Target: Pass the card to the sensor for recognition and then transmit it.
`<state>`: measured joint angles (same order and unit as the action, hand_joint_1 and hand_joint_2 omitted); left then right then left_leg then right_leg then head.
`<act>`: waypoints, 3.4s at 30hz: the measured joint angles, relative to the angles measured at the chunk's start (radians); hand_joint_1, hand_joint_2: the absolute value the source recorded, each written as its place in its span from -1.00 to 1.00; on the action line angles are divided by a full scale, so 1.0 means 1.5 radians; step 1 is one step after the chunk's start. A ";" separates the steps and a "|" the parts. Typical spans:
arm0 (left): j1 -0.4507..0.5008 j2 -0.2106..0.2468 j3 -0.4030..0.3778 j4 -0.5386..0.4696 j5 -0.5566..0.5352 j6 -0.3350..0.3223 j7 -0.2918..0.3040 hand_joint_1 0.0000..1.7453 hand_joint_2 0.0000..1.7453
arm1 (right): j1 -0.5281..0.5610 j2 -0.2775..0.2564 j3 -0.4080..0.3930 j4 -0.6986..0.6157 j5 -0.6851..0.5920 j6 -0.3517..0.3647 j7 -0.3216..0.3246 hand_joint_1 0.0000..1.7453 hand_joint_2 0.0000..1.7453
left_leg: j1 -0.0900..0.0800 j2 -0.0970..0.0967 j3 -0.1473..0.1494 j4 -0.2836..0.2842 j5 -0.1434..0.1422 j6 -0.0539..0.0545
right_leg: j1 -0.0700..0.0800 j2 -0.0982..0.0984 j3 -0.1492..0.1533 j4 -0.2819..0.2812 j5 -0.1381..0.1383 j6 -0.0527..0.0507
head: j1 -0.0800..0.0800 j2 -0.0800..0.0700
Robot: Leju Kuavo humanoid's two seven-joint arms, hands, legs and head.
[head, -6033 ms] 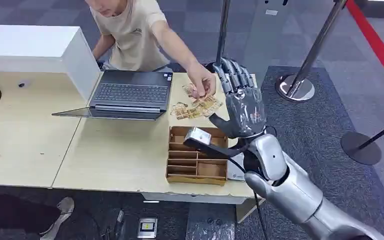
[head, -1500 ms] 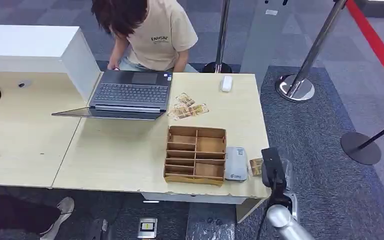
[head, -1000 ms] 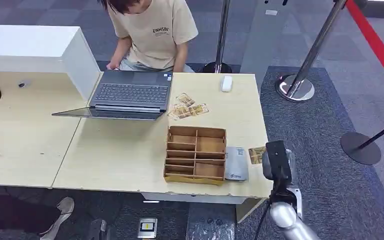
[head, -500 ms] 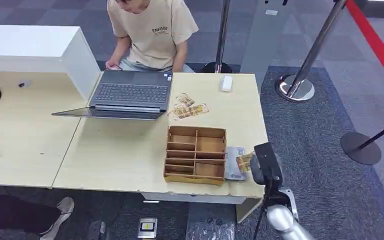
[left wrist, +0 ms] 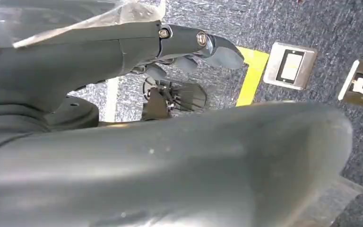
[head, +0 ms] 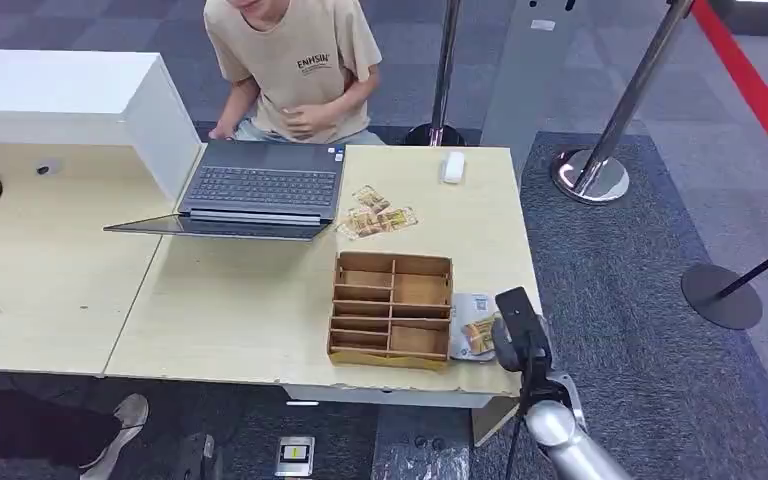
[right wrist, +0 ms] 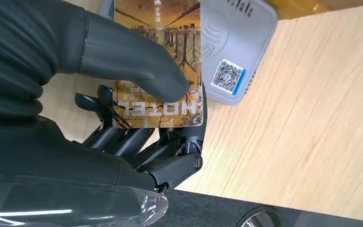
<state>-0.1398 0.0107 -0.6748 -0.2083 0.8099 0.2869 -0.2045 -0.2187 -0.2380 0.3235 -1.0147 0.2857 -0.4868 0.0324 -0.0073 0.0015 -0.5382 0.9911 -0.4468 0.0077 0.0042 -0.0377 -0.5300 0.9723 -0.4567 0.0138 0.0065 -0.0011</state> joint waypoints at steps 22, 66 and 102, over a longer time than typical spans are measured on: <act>0.000 0.000 -0.002 0.000 0.001 -0.003 -0.004 -1.00 -1.00 | -0.042 -0.031 0.020 -0.069 0.085 0.032 0.060 1.00 1.00 | 0.000 0.000 0.000 0.000 0.000 0.000 | 0.000 0.000 0.000 0.000 0.000 0.000 | 0.000 0.000; -0.060 -0.010 -0.066 -0.002 -0.086 -0.046 0.047 -1.00 -1.00 | -0.442 0.020 0.214 0.014 0.440 0.074 -0.005 -1.00 -1.00 | 0.000 -0.001 -0.002 0.000 0.001 0.000 | 0.000 0.000 -0.002 0.001 0.001 0.000 | 0.000 0.000; -0.015 -0.005 -0.043 -0.001 -0.042 -0.026 -0.003 -1.00 -1.00 | -0.006 -0.004 0.121 -0.308 0.299 -0.055 -0.016 0.76 1.00 | 0.000 0.000 -0.002 0.000 0.000 0.000 | 0.000 0.000 -0.002 0.000 0.000 0.000 | 0.000 0.000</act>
<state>-0.1618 0.0027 -0.7389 -0.2098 0.7473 0.2480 -0.2090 -0.2279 -0.2434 0.5047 -1.4763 0.7347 -0.5687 0.0092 -0.0072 0.0010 -0.5416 0.9910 -0.4462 0.0082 0.0044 -0.0381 -0.5333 0.9725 -0.4567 0.0137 0.0065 -0.0011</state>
